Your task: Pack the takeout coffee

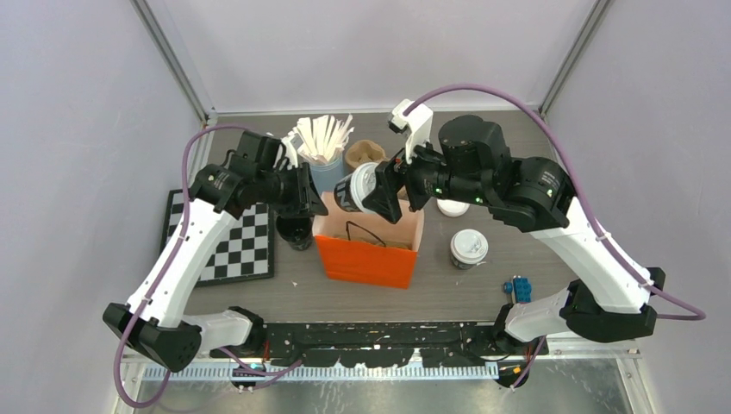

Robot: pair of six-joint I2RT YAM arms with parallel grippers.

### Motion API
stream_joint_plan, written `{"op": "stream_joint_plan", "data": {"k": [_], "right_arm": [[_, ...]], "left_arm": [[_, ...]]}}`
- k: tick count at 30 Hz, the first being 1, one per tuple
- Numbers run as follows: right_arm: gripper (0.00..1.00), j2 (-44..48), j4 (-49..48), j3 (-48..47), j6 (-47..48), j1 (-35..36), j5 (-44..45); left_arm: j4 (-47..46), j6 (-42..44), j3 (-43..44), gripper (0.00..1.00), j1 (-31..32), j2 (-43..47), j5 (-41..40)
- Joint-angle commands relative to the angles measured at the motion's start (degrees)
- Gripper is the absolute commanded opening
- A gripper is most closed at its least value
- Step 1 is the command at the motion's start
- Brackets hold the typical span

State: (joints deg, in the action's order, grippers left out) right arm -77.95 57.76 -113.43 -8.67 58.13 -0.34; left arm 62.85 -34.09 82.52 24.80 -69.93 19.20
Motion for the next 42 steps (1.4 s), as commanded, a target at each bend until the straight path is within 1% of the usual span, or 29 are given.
{"op": "stream_joint_plan", "data": {"k": [1,7,11,14,18,19,20,22,23,24,27,30,34,37,38,39,41,42], "right_arm": [[0.73,1.1,0.7,2.7,2.7,0.4,4.1],[0.72,1.6,3.7,6.6,6.4,0.5,2.8],[0.72,1.1,5.1,7.5,8.4,0.9,2.9],[0.71,0.7,5.8,8.5,10.5,2.5,4.7],[0.72,0.0,5.9,9.1,13.3,4.1,6.6],[0.71,-0.2,5.9,9.0,14.1,4.2,6.9],[0.71,-0.5,5.7,9.0,14.8,4.5,7.3],[0.71,-0.9,4.6,9.4,16.6,4.6,8.6],[0.71,-1.1,3.5,10.0,17.4,4.5,9.6],[0.71,-1.2,2.4,10.4,18.2,4.6,10.4],[0.71,-1.8,0.4,11.0,20.4,4.6,11.4],[0.71,-2.8,0.0,10.8,21.4,4.6,10.9],[0.71,-3.2,-0.2,12.2,22.7,4.6,8.2],[0.71,-3.0,-0.8,13.9,23.1,4.7,5.9],[0.7,-2.9,-1.0,14.7,23.4,4.8,5.6],[0.7,-2.7,-1.0,15.4,23.8,5.1,5.5],[0.69,-2.6,-0.8,16.6,24.6,5.9,6.0],[0.69,-2.5,-0.8,17.1,24.8,6.5,6.6]], "left_arm": [[-1.7,-0.1,-0.3,0.35,0.2,1.9,1.6],[-2.2,0.2,-0.2,0.35,0.2,1.9,0.8],[-0.8,1.3,0.9,0.38,0.2,0.8,-1.6],[-0.7,2.7,0.8,0.39,0.2,0.0,-2.6],[-1.4,3.7,1.2,0.38,0.3,-1.8,-1.5],[-2.5,3.9,1.2,0.36,0.2,-1.9,-0.6],[-4.0,4.1,1.1,0.3,0.2,-1.8,0.3],[-8.0,4.4,0.1,0.11,0.3,-1.2,2.3],[-11.4,4.5,-0.7,0.03,0.3,-0.6,3.4],[-14.0,4.5,-1.9,0.0,0.3,0.0,4.6],[-21.6,4.0,-5.9,0.0,0.2,2.2,8.0],[-26.2,3.6,-8.7,0.0,0.2,3.7,10.0],[-29.2,5.0,-11.9,0.0,0.2,5.3,11.4],[-27.9,5.8,-12.3,0.0,0.2,5.8,9.1],[-27.2,6.0,-12.1,0.02,0.2,5.8,8.7],[-25.8,6.1,-11.6,0.08,0.2,5.8,8.1],[-22.2,6.1,-10.5,0.25,0.2,5.9,6.4],[-20.0,6.3,-9.7,0.32,0.2,6.0,6.0]]}}
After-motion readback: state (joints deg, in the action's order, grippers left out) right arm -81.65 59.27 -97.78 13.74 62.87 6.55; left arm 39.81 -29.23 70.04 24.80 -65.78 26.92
